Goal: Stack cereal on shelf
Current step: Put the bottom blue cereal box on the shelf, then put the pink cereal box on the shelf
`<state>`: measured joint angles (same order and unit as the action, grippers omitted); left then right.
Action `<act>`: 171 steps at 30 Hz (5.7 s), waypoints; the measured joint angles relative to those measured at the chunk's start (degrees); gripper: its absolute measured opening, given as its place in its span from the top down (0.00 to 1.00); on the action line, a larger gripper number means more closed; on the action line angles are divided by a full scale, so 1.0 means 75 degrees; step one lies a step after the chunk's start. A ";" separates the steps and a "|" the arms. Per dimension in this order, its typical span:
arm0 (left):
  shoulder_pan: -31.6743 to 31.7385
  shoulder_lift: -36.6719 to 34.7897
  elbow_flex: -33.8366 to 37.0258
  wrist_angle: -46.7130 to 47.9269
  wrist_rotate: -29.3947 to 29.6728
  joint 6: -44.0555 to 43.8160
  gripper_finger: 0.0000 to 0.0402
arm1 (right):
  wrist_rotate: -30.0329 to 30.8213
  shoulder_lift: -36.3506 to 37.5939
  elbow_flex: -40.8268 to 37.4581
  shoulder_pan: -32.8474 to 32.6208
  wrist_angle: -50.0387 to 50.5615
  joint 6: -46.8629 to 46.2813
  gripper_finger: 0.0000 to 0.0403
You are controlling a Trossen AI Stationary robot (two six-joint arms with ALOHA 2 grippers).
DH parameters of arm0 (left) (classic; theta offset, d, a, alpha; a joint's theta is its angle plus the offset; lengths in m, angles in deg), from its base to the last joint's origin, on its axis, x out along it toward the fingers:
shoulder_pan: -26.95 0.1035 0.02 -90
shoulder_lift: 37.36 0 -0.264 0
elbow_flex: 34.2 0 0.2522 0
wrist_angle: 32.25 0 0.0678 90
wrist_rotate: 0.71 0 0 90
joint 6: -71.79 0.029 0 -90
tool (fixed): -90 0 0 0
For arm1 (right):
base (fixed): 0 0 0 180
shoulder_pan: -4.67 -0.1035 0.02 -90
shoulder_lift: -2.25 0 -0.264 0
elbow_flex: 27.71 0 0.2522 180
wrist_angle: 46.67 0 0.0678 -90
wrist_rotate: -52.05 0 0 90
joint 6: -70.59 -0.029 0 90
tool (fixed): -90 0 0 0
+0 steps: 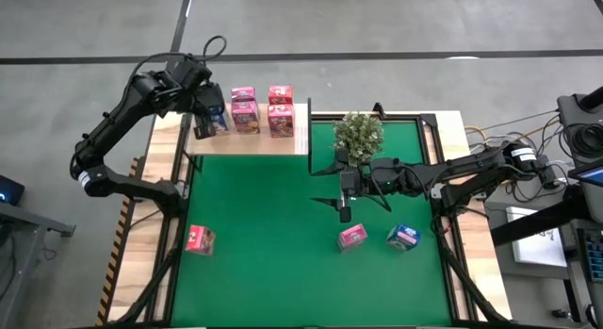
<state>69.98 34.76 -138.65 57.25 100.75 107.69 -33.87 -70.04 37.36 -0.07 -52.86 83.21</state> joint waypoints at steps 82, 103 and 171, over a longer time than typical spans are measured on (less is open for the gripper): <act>0.0469 -0.1429 0.1789 -0.1834 0.0242 -0.0139 1.00 | 0.0012 -0.0003 0.0002 0.0007 -0.0025 0.0085 0.29; 0.0469 -0.1476 0.2085 -0.2080 -0.0428 -0.0284 1.00 | 0.0012 -0.0003 0.0003 0.0001 -0.0006 0.0058 0.29; -0.6513 -0.3406 0.6487 -1.2364 -0.2538 -0.4834 1.00 | 0.0885 -0.0134 0.1027 -0.2740 0.7839 -0.3584 0.27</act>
<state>21.13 9.21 -90.00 -35.48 81.71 71.44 -27.24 -71.04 45.07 -20.62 5.94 56.33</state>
